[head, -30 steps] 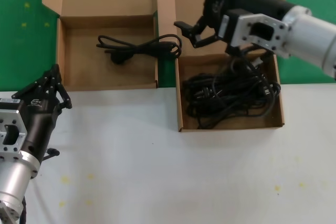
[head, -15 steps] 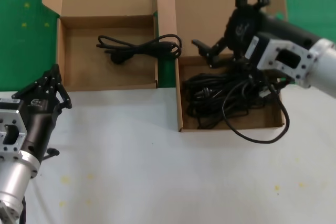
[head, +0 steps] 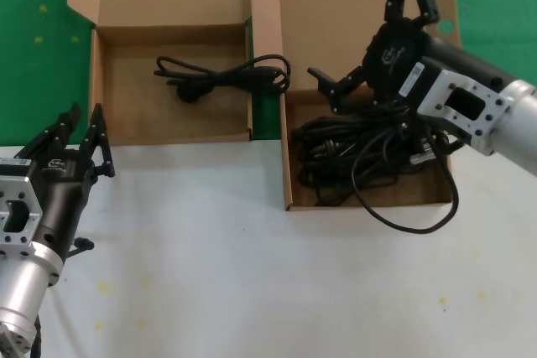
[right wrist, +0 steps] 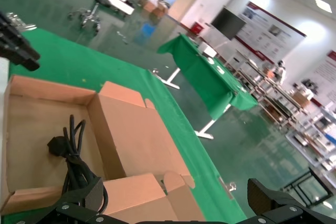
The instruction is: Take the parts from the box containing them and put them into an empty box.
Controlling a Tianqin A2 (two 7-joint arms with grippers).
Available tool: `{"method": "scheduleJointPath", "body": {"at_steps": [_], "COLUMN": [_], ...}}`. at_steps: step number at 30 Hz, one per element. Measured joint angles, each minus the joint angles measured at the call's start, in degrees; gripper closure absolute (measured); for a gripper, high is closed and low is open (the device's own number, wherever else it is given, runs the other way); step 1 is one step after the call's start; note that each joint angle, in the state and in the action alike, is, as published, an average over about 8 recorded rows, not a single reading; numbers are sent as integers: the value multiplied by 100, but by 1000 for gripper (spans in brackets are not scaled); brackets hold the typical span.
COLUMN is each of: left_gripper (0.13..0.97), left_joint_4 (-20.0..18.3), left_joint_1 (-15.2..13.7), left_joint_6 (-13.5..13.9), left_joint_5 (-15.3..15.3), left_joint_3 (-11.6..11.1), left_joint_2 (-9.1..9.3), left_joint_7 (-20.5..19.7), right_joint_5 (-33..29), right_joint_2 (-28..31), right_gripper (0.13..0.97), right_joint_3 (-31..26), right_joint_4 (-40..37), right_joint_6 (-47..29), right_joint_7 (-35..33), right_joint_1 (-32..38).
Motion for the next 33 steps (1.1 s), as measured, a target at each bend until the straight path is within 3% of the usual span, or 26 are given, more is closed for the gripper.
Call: {"method": "scheduleJointPath", "body": {"at_steps": [8, 17, 25, 29, 33], "left_gripper": [819, 655, 440, 440, 356], "left_joint_4": [-7, -14, -21, -25, -28], "left_joint_1": [17, 37, 55, 64, 73], "left_joint_6": [-16, -34, -50, -59, -67], "left_joint_5": [-16, -35, -51, -59, -68], "left_joint_3": [-9, -19, -28, -32, -37], "left_joint_2": [-2, -5, -7, -8, -9], "left_joint_7": [9, 20, 30, 35, 39], "right_joint_5": [270, 583, 862, 1000, 1140], "right_joint_2": [-135, -291, -431, -500, -570], "right_gripper": [129, 129, 129, 129, 129], "right_joint_3": [177, 382, 564, 655, 746], "right_joint_4": [-31, -66, -98, -114, -130], "right_joint_6": [278, 600, 888, 1031, 1175], "right_joint_7": [112, 242, 357, 415, 472], "right_joint_1": [-346, -749, -1108, -1285, -1465]}}
